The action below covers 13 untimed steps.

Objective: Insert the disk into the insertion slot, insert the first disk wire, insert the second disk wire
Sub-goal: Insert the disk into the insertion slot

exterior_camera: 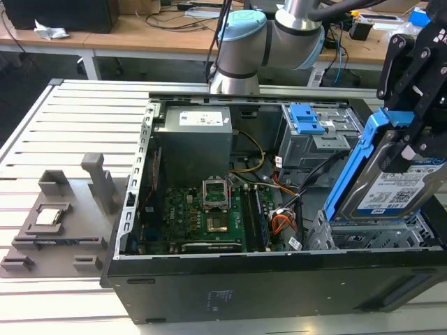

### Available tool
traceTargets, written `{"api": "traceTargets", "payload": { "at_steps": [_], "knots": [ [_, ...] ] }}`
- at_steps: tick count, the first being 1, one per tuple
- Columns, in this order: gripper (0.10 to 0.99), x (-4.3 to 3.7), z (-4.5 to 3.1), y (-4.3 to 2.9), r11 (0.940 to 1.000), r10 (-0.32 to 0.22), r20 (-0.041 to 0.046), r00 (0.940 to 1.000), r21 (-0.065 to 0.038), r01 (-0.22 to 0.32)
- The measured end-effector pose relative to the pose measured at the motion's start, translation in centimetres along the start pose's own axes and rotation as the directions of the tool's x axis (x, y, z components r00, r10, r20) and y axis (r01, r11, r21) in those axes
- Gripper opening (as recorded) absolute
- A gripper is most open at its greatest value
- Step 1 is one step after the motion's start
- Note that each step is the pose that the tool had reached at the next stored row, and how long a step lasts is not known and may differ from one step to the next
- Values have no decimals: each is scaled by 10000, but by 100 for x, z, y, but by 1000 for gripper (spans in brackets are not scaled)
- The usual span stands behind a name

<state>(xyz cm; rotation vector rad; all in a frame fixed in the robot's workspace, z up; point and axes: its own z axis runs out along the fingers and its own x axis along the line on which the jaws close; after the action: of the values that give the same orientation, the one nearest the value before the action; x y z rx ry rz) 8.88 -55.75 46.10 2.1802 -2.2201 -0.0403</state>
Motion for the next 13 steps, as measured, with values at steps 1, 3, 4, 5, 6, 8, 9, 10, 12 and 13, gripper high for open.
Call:
{"api": "traceTargets", "payload": {
  "at_steps": [1, 3, 4, 5, 6, 8, 9, 10, 12, 13],
  "knots": [
    [365, -5, 10, 0, 10000, 0, -1, 10000, 0, 0],
    [365, -22, 30, -2, 10000, 1, -2, 10000, 0, -1],
    [365, -33, 39, -4, 10000, 2, -2, 10000, 0, -2],
    [365, -53, 51, -15, 10000, 0, -2, 10000, 0, 0],
    [365, -75, 62, -34, 10000, 0, -2, 10000, 0, 0],
    [365, -102, 78, -60, 10000, -1, -5, 10000, -1, 1],
    [365, -118, 93, -81, 10000, 0, -6, 10000, -3, 0],
    [365, -122, 102, -91, 10000, -1, -4, 10000, -3, 1],
    [365, -123, 124, -96, 10000, 1, -6, 10000, -3, -1],
    [365, -123, 132, -96, 10000, 1, -7, 10000, -4, -1]
  ]
}}
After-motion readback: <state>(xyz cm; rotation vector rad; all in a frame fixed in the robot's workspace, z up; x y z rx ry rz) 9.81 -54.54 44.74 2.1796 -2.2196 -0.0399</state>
